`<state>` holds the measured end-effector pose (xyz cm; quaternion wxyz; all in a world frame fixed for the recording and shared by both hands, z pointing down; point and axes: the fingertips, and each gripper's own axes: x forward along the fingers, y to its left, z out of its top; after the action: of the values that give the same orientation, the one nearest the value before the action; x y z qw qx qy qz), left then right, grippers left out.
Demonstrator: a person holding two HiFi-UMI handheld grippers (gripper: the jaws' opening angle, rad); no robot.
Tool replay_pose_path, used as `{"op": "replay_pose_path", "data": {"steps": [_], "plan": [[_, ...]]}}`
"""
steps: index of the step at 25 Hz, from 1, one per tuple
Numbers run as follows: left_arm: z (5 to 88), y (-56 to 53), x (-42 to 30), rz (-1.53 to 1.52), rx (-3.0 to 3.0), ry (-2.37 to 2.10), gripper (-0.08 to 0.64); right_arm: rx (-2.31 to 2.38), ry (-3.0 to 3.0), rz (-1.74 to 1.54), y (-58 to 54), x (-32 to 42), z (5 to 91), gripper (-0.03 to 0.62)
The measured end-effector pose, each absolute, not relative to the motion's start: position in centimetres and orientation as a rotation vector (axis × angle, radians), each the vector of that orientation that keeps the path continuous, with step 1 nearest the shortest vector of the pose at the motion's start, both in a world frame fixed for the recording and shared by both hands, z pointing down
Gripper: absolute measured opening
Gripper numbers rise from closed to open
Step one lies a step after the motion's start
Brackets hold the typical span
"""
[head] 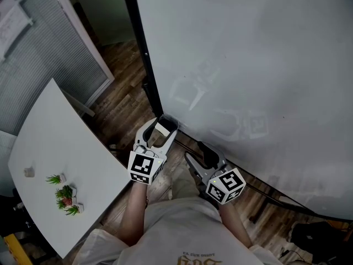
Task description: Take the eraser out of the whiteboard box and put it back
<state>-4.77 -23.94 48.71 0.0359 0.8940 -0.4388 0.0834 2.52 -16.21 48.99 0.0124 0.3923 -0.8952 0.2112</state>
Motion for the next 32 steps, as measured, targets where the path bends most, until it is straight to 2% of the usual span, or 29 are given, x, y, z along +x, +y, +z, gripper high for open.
{"op": "replay_pose_path", "data": {"steps": [9,18,28,32], "plan": [[48.6,-24.0,-4.3,0.245,2.746,-1.349,0.272,1.227,-2.794,0.654,-16.1,3.0,49.1,0.23],[47.5,-23.7,-4.5,0.225,2.74,-1.392,0.314,1.243,-2.811,0.638,-15.8,3.5,48.6,0.23],[44.4,-21.6,-4.9,0.13,2.772,-1.429,0.297,1.233,-2.847,0.58,-14.8,3.5,47.3,0.229],[43.7,-20.2,-5.1,0.146,2.794,-1.45,0.272,1.23,-2.863,0.548,-14.2,3.2,46.5,0.199]]}}
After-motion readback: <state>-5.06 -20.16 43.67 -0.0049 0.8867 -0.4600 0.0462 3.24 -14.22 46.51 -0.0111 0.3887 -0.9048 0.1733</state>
